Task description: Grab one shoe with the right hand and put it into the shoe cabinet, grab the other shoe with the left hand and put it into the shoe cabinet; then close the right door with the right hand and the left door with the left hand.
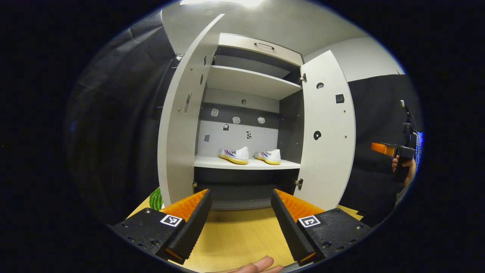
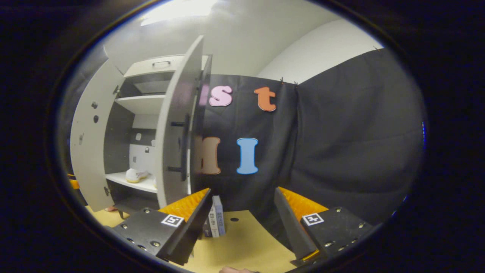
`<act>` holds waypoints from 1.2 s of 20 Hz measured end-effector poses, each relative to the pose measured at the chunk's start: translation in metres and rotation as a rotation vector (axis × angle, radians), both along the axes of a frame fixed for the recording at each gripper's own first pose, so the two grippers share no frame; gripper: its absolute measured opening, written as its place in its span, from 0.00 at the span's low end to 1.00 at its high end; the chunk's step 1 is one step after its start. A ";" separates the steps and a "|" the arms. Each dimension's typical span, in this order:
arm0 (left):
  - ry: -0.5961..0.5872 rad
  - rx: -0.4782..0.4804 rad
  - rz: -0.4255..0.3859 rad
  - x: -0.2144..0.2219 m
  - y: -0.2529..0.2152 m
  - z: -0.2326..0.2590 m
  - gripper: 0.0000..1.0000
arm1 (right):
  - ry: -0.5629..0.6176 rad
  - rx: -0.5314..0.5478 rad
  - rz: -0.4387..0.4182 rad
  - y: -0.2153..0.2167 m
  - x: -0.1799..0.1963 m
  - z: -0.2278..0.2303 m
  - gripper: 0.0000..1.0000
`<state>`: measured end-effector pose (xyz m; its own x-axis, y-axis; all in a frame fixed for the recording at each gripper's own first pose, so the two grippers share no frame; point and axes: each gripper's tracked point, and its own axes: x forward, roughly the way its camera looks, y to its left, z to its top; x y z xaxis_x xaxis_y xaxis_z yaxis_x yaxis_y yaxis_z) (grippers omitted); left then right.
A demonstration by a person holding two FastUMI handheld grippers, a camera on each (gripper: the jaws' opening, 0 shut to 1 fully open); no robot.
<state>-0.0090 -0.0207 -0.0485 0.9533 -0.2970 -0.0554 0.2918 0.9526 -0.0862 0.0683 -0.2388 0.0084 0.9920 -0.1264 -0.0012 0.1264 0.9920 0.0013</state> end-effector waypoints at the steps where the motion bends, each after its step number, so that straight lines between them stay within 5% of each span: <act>1: -0.008 0.003 0.004 0.000 0.005 0.003 0.96 | 0.004 0.002 0.016 -0.007 0.011 0.005 0.98; 5: -0.059 0.028 0.026 -0.005 0.022 0.013 0.96 | 0.005 -0.034 0.028 -0.035 0.062 0.021 0.98; 11: -0.108 0.041 0.103 -0.013 0.056 0.024 0.95 | 0.089 0.040 0.183 -0.005 0.114 0.020 0.98; 24: -0.104 0.053 0.127 -0.016 0.075 0.022 0.95 | 0.087 0.039 0.327 0.076 0.106 0.040 0.94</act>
<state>-0.0250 0.0541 -0.0264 0.9843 -0.1732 0.0333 0.1736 0.9848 -0.0104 0.1739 -0.1627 0.0487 0.9760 0.2002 -0.0861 -0.1971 0.9794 0.0429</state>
